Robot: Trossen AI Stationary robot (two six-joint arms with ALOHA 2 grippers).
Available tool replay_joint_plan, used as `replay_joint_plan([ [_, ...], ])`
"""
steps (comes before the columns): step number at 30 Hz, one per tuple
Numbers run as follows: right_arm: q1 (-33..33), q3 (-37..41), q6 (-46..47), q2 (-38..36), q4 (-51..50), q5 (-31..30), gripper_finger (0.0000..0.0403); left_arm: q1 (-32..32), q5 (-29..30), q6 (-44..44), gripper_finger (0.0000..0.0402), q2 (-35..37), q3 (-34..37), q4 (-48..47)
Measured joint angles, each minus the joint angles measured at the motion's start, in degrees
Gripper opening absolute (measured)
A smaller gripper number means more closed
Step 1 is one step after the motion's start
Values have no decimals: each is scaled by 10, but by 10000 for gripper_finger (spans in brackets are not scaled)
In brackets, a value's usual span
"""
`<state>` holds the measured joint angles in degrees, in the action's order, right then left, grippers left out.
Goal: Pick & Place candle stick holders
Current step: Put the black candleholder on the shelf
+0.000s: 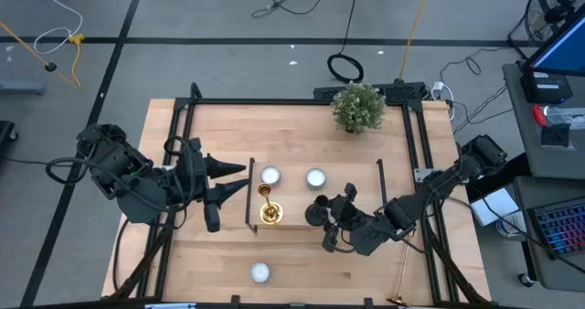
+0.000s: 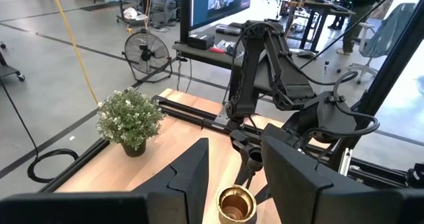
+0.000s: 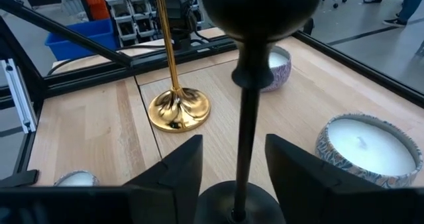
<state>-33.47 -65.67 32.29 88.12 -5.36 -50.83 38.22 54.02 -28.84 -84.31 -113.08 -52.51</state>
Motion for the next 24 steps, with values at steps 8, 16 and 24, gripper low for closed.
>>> replay_joint_plan([
  [8,0,0,0,0,0,0,188,0,-1,0,145,0,0,0],
  [16,0,0,-2,-3,-1,0,192,0,-1,0,145,0,0,-4],
  [24,7,0,-16,-9,-6,-15,192,0,-1,-1,145,0,0,-5],
])
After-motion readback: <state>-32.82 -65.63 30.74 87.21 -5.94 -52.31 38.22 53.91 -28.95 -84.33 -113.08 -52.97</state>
